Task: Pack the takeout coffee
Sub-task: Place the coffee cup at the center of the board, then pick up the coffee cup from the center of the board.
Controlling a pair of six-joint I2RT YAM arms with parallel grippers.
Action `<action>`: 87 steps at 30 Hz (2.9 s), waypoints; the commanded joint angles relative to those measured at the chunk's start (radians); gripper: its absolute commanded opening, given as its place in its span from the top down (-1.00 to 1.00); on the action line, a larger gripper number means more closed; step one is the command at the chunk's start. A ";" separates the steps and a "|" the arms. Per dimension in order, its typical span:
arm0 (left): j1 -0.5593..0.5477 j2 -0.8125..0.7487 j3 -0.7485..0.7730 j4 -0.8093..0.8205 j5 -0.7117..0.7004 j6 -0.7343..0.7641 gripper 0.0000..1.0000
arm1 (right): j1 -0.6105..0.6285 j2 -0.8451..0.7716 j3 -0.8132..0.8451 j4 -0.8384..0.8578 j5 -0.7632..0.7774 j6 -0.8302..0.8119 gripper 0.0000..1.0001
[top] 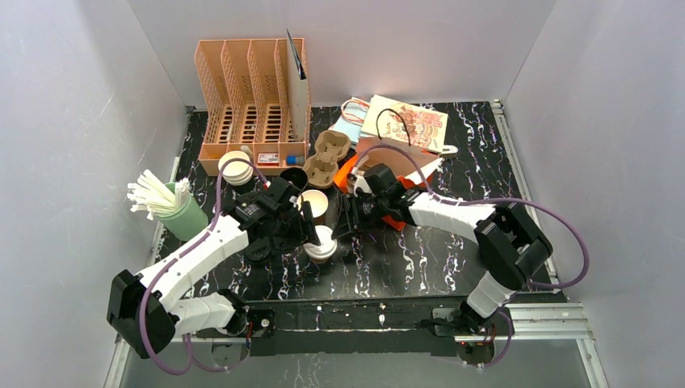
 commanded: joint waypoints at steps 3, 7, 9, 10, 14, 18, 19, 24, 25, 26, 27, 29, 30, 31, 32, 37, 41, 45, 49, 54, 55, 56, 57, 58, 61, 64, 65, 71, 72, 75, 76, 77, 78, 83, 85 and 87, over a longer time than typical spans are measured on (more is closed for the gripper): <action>0.021 -0.036 0.101 -0.067 -0.042 0.017 -0.39 | -0.001 -0.101 0.088 -0.330 0.110 -0.064 -0.69; 0.035 -0.034 0.193 -0.139 -0.049 0.040 -0.40 | 0.004 -0.150 0.183 -0.418 0.143 -0.118 -0.97; 0.045 -0.024 0.244 -0.179 -0.073 0.062 -0.40 | 0.016 -0.162 0.233 -0.466 0.171 -0.153 -0.97; 0.050 -0.016 0.269 -0.200 -0.086 0.072 -0.39 | 0.024 -0.168 0.257 -0.488 0.189 -0.173 -0.97; 0.084 0.007 0.343 -0.281 -0.100 0.108 -0.28 | 0.087 -0.192 0.325 -0.544 0.291 -0.233 -0.97; 0.140 0.018 0.357 -0.305 -0.102 0.125 -0.19 | 0.184 -0.171 0.366 -0.563 0.420 -0.281 -0.97; 0.156 0.021 0.357 -0.311 -0.101 0.128 -0.16 | 0.212 -0.154 0.383 -0.572 0.451 -0.289 -0.97; 0.229 0.016 0.337 -0.310 -0.093 0.120 -0.03 | 0.332 -0.050 0.481 -0.599 0.602 -0.307 -0.97; 0.241 0.012 0.333 -0.309 -0.092 0.114 -0.01 | 0.348 -0.025 0.497 -0.603 0.630 -0.308 -0.97; 0.254 0.007 0.326 -0.308 -0.095 0.108 -0.01 | 0.361 -0.002 0.517 -0.606 0.654 -0.312 -0.97; 0.269 0.001 0.323 -0.309 -0.100 0.100 -0.01 | 0.371 0.025 0.539 -0.615 0.670 -0.317 -0.97; 0.289 -0.004 0.312 -0.309 -0.113 0.085 -0.03 | 0.385 0.072 0.578 -0.623 0.679 -0.331 -0.97; 0.297 -0.006 0.305 -0.302 -0.109 0.078 -0.06 | 0.389 0.091 0.594 -0.627 0.679 -0.337 -0.97; 0.304 -0.006 0.296 -0.292 -0.098 0.071 -0.08 | 0.395 0.108 0.606 -0.630 0.679 -0.342 -0.97; 0.308 -0.004 0.285 -0.276 -0.079 0.063 -0.10 | 0.399 0.124 0.617 -0.633 0.679 -0.347 -0.97; 0.312 0.003 0.234 -0.236 -0.019 0.038 -0.10 | 0.406 0.174 0.663 -0.670 0.697 -0.359 -0.97; 0.312 -0.005 0.217 -0.230 -0.015 0.043 -0.10 | 0.422 0.198 0.682 -0.683 0.712 -0.382 -0.97; 0.313 0.002 0.203 -0.219 0.011 0.057 -0.15 | 0.438 0.216 0.700 -0.696 0.728 -0.401 -0.96; 0.313 0.004 0.194 -0.208 0.022 0.059 -0.16 | 0.447 0.230 0.719 -0.714 0.757 -0.413 -0.97; 0.313 0.005 0.189 -0.201 0.029 0.067 -0.16 | 0.447 0.254 0.731 -0.740 0.773 -0.422 -0.97; 0.313 0.006 0.187 -0.199 0.032 0.069 -0.16 | 0.446 0.265 0.740 -0.755 0.772 -0.424 -0.97; 0.313 0.006 0.184 -0.198 0.035 0.070 -0.16 | 0.446 0.278 0.750 -0.768 0.763 -0.424 -0.97; 0.313 0.006 0.182 -0.197 0.037 0.071 -0.17 | 0.447 0.283 0.756 -0.773 0.760 -0.423 -0.97; 0.313 0.005 0.179 -0.195 0.039 0.072 -0.17 | 0.447 0.286 0.754 -0.771 0.753 -0.423 -0.97; 0.313 0.003 0.176 -0.195 0.040 0.072 -0.18 | 0.447 0.295 0.745 -0.763 0.729 -0.425 -0.97; 0.315 0.002 0.179 -0.198 0.038 0.077 -0.20 | 0.447 0.307 0.744 -0.768 0.708 -0.427 -0.97; 0.315 0.003 0.182 -0.201 0.038 0.079 -0.20 | 0.447 0.310 0.743 -0.769 0.702 -0.427 -0.97; 0.316 0.000 0.182 -0.210 0.037 0.086 -0.21 | 0.447 0.325 0.738 -0.766 0.679 -0.432 -0.97; 0.316 0.000 0.181 -0.210 0.038 0.087 -0.21 | 0.446 0.327 0.742 -0.769 0.680 -0.433 -0.96; 0.316 0.000 0.183 -0.210 0.037 0.086 -0.21 | 0.446 0.331 0.757 -0.781 0.682 -0.440 -0.71; 0.317 0.000 0.184 -0.210 0.036 0.086 -0.21 | 0.446 0.329 0.766 -0.789 0.687 -0.442 -0.60; 0.318 0.001 0.187 -0.210 0.034 0.087 -0.21 | 0.447 0.324 0.776 -0.793 0.694 -0.446 -0.52; 0.318 0.002 0.192 -0.210 0.032 0.088 -0.21 | 0.447 0.315 0.784 -0.796 0.704 -0.450 -0.49; 0.318 0.016 0.238 -0.205 0.012 0.102 -0.21 | 0.446 0.227 0.801 -0.798 0.731 -0.470 -0.34; 0.319 0.022 0.278 -0.204 -0.006 0.111 -0.21 | 0.446 0.180 0.798 -0.809 0.756 -0.472 -0.34; 0.319 0.029 0.311 -0.200 -0.026 0.117 -0.22 | 0.445 0.128 0.793 -0.829 0.790 -0.474 -0.34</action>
